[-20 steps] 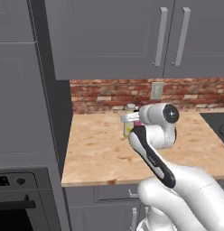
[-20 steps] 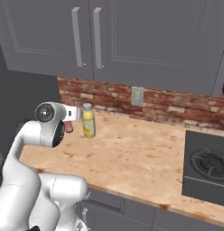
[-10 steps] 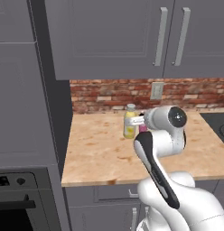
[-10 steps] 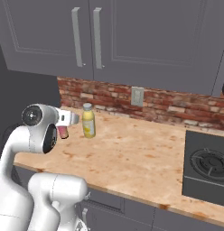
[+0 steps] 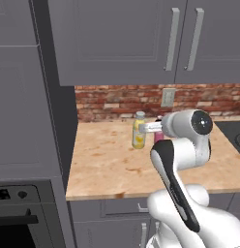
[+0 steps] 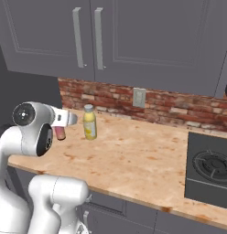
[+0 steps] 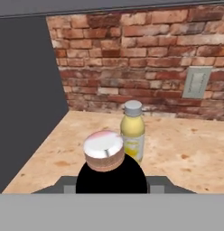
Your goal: Move the drinks to the dining counter.
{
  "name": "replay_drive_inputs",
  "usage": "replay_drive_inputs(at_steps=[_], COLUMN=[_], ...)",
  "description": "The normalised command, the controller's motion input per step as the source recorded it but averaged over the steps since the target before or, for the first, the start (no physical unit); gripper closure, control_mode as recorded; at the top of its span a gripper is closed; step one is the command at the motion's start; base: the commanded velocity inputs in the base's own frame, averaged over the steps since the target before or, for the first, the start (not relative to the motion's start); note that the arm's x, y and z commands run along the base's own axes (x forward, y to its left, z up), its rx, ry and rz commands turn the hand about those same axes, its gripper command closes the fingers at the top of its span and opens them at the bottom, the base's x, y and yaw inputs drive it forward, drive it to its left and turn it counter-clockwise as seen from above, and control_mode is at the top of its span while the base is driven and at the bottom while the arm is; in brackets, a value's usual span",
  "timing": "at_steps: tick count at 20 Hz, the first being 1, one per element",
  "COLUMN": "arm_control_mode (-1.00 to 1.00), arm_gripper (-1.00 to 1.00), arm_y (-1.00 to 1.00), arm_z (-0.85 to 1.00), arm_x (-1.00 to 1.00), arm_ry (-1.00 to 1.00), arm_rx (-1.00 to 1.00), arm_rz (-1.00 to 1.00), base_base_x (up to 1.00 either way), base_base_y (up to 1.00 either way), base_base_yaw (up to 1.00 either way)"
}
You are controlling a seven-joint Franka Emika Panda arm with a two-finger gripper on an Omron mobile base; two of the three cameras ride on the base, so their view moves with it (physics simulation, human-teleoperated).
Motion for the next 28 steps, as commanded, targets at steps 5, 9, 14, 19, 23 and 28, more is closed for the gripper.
replay_drive_inputs(at_steps=[5,9,14,19,23,28], arm_control_mode=[-1.0,-1.0,-1.0,1.0,1.0,1.0], arm_gripper=[1.0,1.0,1.0,1.0,1.0,1.0], arm_y=[-0.06,0.0,0.0,0.02,0.0,0.0], arm_z=[0.29,0.04,0.0,0.0,0.0,0.0], arm_x=[-0.43,-0.42,-0.26,-0.19,0.0,0.0], arm_ry=[0.0,0.0,0.0,0.0,0.0,0.0], arm_rx=[0.01,0.0,0.0,0.0,0.0,0.0], arm_rz=[-0.03,-0.02,0.0,0.0,0.0,0.0], base_base_x=[0.0,0.0,0.0,-0.35,-0.97,-1.0], base_base_y=[0.0,0.0,0.0,0.21,0.65,1.0], base_base_yaw=[0.0,0.0,0.0,0.0,-0.01,0.06])
